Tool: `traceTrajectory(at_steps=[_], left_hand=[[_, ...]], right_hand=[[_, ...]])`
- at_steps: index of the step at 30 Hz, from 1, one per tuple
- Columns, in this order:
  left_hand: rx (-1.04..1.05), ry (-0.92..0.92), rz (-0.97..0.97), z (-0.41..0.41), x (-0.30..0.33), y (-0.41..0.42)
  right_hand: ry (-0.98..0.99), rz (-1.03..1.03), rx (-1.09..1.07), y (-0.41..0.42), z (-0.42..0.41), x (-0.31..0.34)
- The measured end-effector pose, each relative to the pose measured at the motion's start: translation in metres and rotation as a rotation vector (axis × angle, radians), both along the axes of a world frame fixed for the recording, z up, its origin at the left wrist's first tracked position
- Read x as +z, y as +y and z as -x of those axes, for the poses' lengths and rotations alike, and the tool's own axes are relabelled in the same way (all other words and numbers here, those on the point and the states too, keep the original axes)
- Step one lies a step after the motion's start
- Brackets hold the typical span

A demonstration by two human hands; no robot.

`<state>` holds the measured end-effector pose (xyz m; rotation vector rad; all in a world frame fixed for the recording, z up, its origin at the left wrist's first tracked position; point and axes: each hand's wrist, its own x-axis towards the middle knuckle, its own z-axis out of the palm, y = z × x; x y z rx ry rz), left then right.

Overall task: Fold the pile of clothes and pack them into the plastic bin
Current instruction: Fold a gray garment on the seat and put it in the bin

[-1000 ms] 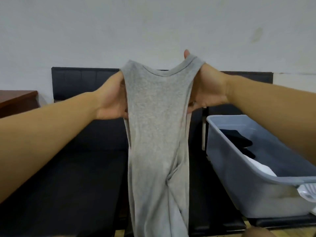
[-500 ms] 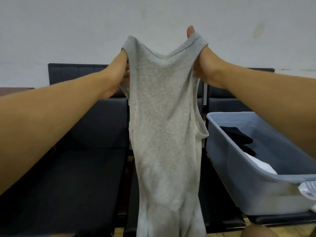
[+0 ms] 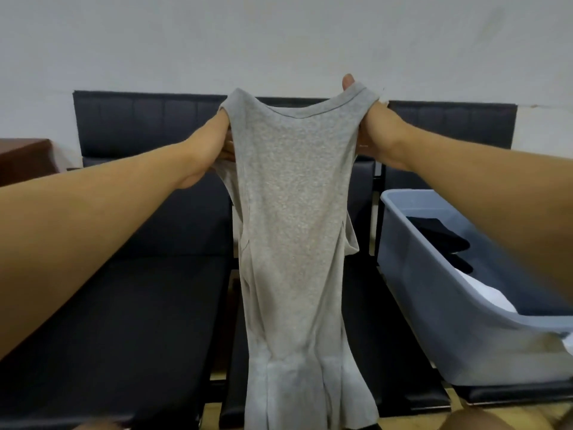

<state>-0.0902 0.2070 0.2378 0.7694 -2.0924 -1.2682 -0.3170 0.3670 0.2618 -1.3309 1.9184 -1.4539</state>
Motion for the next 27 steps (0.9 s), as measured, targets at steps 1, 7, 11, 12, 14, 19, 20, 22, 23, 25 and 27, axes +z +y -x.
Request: traceTrajectory(at_steps=[1, 7, 11, 12, 14, 19, 20, 22, 23, 25, 27], left_hand=[[-0.006, -0.007, -0.010, 0.006, -0.010, -0.006], [-0.018, -0.082, -0.100, 0.053, -0.084, -0.052], [0.047, -0.140, -0.219, 0.087, -0.136, -0.086], [0.073, -0.136, -0.267, 0.094, -0.147, -0.093], [0.145, -0.094, -0.389, 0.106, -0.164, -0.104], [0.055, -0.010, -0.558, 0.116, -0.178, -0.113], [0.036, 0.008, -0.563, 0.115, -0.175, -0.107], [-0.008, 0.028, -0.579, 0.109, -0.170, -0.091], [-0.036, 0.009, -0.595, 0.104, -0.170, -0.083], [-0.080, -0.050, -0.653, 0.092, -0.176, -0.069], [-0.081, -0.114, -0.741, 0.075, -0.185, -0.050]], right_hand=[[-0.023, -0.013, -0.010, -0.008, 0.008, -0.010], [-0.092, -0.124, -0.037, -0.067, 0.059, -0.087], [-0.203, -0.167, -0.038, -0.098, 0.094, -0.149], [-0.243, -0.184, -0.028, -0.103, 0.100, -0.161], [-0.347, -0.206, -0.010, -0.112, 0.106, -0.180], [-0.470, -0.200, 0.035, -0.118, 0.109, -0.192], [-0.472, -0.201, 0.059, -0.114, 0.106, -0.191], [-0.468, -0.214, 0.102, -0.102, 0.098, -0.189], [-0.467, -0.234, 0.109, -0.094, 0.093, -0.190], [-0.495, -0.303, 0.102, -0.076, 0.080, -0.196], [-0.522, -0.361, 0.085, -0.055, 0.063, -0.207]])
